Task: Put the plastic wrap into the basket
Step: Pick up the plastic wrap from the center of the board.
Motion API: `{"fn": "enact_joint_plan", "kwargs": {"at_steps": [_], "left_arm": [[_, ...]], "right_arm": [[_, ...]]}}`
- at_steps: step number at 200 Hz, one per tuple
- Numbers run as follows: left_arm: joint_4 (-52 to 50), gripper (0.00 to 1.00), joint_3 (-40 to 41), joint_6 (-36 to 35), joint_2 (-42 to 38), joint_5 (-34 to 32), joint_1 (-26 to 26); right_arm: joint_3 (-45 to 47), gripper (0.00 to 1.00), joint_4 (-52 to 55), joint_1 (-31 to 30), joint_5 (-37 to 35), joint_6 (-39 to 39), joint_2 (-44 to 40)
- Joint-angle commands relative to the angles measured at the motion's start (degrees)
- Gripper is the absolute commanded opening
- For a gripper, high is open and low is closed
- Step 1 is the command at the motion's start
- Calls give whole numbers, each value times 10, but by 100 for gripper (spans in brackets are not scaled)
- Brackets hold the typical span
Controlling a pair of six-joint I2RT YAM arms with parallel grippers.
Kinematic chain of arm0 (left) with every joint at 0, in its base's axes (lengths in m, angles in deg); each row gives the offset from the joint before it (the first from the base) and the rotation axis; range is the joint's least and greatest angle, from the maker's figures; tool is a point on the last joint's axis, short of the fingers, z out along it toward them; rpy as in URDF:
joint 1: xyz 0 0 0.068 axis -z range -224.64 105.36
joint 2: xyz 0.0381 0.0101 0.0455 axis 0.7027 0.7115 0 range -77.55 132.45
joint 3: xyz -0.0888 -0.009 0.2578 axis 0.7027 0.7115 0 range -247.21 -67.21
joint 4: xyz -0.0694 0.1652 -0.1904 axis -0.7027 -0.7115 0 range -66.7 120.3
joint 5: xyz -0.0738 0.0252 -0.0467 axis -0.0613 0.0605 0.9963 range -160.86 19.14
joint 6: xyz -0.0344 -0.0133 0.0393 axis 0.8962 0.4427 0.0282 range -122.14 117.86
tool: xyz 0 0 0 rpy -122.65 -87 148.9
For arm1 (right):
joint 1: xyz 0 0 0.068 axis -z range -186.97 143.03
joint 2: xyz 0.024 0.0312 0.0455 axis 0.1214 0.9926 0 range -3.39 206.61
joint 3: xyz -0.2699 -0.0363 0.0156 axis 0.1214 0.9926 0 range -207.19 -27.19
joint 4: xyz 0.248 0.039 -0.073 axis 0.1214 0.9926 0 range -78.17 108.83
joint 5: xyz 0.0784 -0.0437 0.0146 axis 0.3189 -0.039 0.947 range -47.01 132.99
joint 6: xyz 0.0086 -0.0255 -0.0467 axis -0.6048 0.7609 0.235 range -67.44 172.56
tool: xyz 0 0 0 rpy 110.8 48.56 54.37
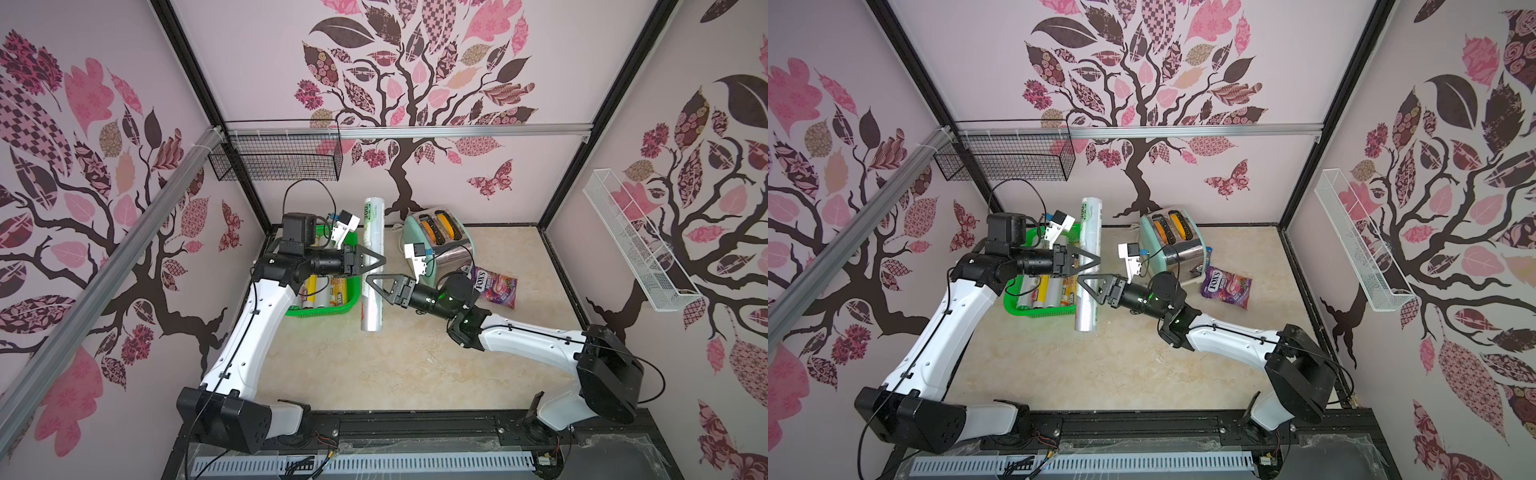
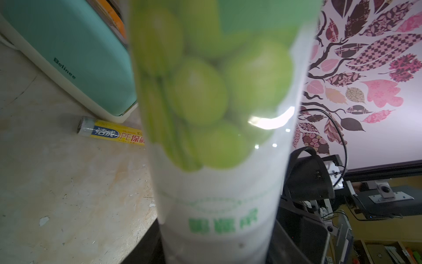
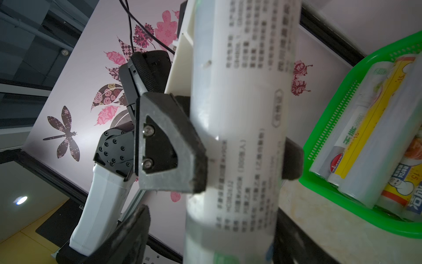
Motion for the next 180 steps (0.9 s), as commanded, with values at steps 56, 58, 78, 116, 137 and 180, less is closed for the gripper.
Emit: {"fn": "enact_joint_plan", "kwargs": {"at_steps": [56, 58, 78, 116, 137, 180], "left_arm": [[-44, 40, -52, -83, 49, -201, -7], [-45, 40, -52, -84, 49, -207, -7], [-49, 40, -65, -94, 69, -276, -8], [-49, 41, -91, -99, 110, -375, -9], [-50, 40, -108, -113, 145, -432, -11], [-72, 41, -164, -100, 230, -461, -52]], "right_arm": [[-61, 99, 444, 0, -61, 245, -111], [-60, 99, 452, 0, -64, 249, -114], [-47, 99, 518, 0, -104, 291, -148], [1, 99, 585, 0, -138, 329, -192], [21, 99, 631, 0, -173, 346, -193], [51, 99, 697, 0, -224, 356, -217]]}}
